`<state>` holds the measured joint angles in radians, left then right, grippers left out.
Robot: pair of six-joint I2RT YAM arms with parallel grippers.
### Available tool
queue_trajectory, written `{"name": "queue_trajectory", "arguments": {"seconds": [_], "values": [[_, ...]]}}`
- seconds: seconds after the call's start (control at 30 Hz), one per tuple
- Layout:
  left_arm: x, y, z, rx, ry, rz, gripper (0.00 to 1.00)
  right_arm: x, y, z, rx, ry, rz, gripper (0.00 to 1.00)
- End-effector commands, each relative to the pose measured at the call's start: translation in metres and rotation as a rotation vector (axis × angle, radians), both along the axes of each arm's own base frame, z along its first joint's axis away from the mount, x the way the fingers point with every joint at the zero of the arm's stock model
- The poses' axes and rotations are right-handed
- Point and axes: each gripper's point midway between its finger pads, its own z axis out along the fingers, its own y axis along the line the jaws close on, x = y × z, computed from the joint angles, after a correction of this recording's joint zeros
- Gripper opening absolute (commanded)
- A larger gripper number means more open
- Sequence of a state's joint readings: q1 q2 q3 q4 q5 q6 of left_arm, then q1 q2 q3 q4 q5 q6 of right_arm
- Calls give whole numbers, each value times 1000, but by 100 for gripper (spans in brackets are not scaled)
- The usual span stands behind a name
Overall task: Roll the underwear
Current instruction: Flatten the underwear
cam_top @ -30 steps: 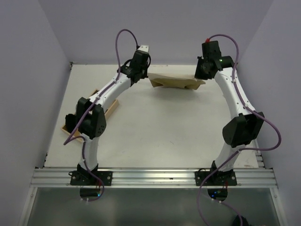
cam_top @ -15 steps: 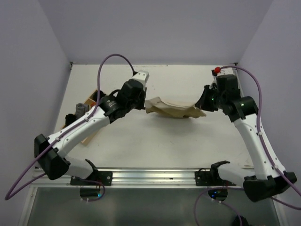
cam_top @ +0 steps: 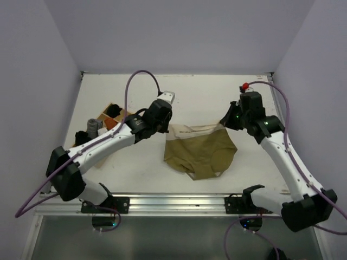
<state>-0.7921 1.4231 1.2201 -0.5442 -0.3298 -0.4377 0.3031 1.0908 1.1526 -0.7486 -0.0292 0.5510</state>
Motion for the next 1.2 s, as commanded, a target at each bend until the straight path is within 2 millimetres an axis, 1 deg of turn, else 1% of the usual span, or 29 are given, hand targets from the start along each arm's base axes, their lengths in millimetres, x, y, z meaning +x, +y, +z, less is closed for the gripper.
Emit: {"name": "queue_trajectory", "arguments": {"seconds": [0.0,0.03,0.07,0.1,0.13,0.17,0.23,0.27,0.3,0.37,0.4,0.43,0.47,0.5,0.53,0.57,0.6,0.63,0.67,0.7,0.77,0.8,0.83,0.93,1.0,1.03,1.07,1.1,1.17], "values": [[38,-16,-29,45,-36,-17,0,44,2,-35,-32,3,-69,0],[45,-17,-39,52,-25,-14,0,48,3,-46,-29,23,-78,0],[53,-22,-46,59,-30,-25,0,51,5,-70,-41,74,-79,0],[61,-29,-64,78,-2,-40,0,62,10,-74,-24,56,-81,0],[68,-29,-72,92,5,-41,0,65,10,-81,-27,67,-88,0],[74,-32,-95,127,39,-40,0,73,11,-97,-41,97,-97,0],[90,-34,-104,138,48,-23,0,82,8,-112,-73,123,-119,0],[96,-34,-111,146,52,-15,0,89,7,-112,-80,125,-127,0],[102,-31,-129,172,78,-5,0,96,1,-129,-118,162,-148,0],[120,-34,-126,167,53,16,0,110,-3,-130,-138,162,-177,0],[128,-34,-135,177,56,31,0,115,-10,-146,-155,204,-202,0],[136,-32,-135,171,50,43,0,122,-15,-149,-160,212,-226,0],[150,-38,-125,140,20,52,0,132,-18,-146,-162,223,-242,0],[160,-35,-132,139,28,65,0,137,-26,-160,-172,267,-260,0],[167,-37,-131,127,25,70,0,143,-28,-163,-176,282,-264,11],[179,-45,-125,105,9,63,0,155,-29,-152,-171,267,-262,19],[184,-46,-123,97,9,58,0,161,-35,-151,-171,274,-269,25],[190,-48,-118,95,3,59,6,164,-37,-158,-179,301,-267,30],[190,-49,-118,104,20,49,18,170,-38,-147,-179,307,-260,42],[194,-54,-110,95,13,42,25,170,-45,-147,-201,330,-256,46],[189,-52,-98,88,16,42,35,167,-53,-143,-242,363,-238,48],[184,-49,-99,93,30,41,37,165,-56,-140,-238,370,-232,49],[177,-50,-90,69,37,35,40,157,-54,-139,-224,389,-191,49],[153,-41,-104,72,97,21,42,138,-51,-147,-232,446,-116,49],[140,-40,-111,61,138,2,40,115,-56,-163,-245,508,-84,48],[131,-37,-124,67,175,-1,40,108,-55,-167,-225,521,-71,48],[127,-35,-131,73,195,-2,38,97,-53,-180,-205,543,-46,48],[122,-36,-137,69,216,-10,36,94,-52,-178,-185,528,-36,48],[120,-39,-149,68,245,-22,33,83,-51,-187,-179,544,1,48]]}}
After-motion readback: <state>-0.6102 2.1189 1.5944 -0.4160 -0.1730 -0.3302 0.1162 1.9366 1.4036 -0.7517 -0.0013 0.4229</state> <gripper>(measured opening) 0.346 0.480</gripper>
